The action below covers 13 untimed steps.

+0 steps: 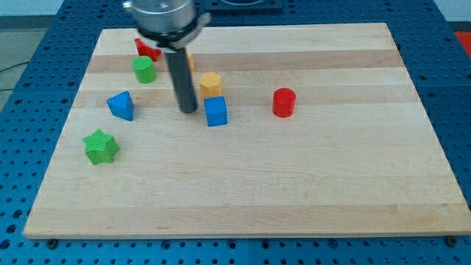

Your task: Move the green star to the bottom center of the board

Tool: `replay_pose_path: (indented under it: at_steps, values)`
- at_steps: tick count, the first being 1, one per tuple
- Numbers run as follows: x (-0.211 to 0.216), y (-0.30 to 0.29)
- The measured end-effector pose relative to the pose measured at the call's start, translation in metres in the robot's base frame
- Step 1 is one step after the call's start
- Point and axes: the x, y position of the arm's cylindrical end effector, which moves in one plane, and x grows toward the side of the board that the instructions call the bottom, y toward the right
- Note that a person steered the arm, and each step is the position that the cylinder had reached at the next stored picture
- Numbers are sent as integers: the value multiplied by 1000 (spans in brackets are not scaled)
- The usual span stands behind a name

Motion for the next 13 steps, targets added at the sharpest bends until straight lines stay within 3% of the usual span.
replay_pose_path:
  at_steps: [1,2,3,5,6,7,9,11,12,13]
  values:
    - [10,35]
    - [17,-12]
    - [77,-10]
    - [149,-111]
    - [182,-189]
    - [171,-231]
    - [79,-224]
    - [95,8]
    - [97,4]
    - [73,-55]
